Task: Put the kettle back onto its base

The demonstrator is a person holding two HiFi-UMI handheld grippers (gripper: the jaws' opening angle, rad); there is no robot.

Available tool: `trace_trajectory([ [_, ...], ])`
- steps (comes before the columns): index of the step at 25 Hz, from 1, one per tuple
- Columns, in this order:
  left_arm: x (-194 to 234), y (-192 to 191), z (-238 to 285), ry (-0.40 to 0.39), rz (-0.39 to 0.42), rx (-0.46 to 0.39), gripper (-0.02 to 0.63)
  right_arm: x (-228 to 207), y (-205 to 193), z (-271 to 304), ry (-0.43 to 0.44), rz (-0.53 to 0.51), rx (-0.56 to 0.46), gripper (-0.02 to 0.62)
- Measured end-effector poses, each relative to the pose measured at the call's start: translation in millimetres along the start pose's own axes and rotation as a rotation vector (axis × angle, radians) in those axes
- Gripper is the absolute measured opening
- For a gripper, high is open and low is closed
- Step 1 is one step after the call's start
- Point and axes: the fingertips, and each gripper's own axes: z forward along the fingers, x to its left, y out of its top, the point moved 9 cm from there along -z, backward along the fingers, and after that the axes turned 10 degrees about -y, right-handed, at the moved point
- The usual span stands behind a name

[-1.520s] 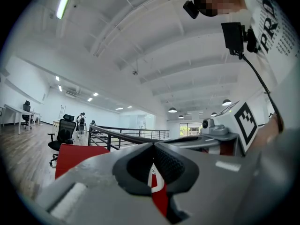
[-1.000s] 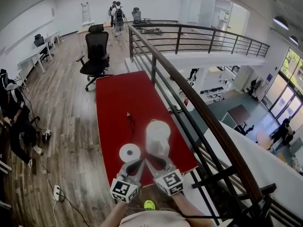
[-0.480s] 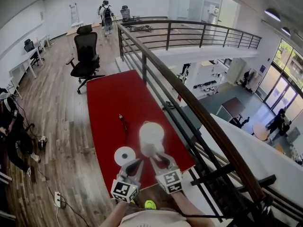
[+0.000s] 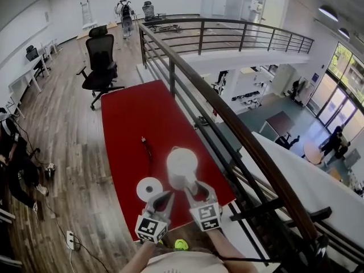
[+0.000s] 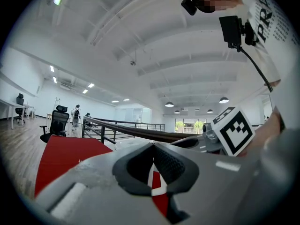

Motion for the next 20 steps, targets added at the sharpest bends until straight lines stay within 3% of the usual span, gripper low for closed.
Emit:
trace_trajectory([
  [7,7,-9,15,-0.034,-0.02,0.03,-0.008,2,-1,1,-0.007,-0.022,-0.002,0.164],
  [10,6,-12,21,-0.047,-0.028,0.041,-0.008,1,-2,-1,-0.003,-0.008,0.001,0.213],
  [15,3,-15,26,-0.064,-0.042,0.052,-0.008,-8,4,-7,-0.06,0.0,-0.016,0.212],
  [20,3,-18,30,-0.066,-0.05,0.058,-0.008,-9,-13,8,-0.017,0.01,0.077,0.212],
])
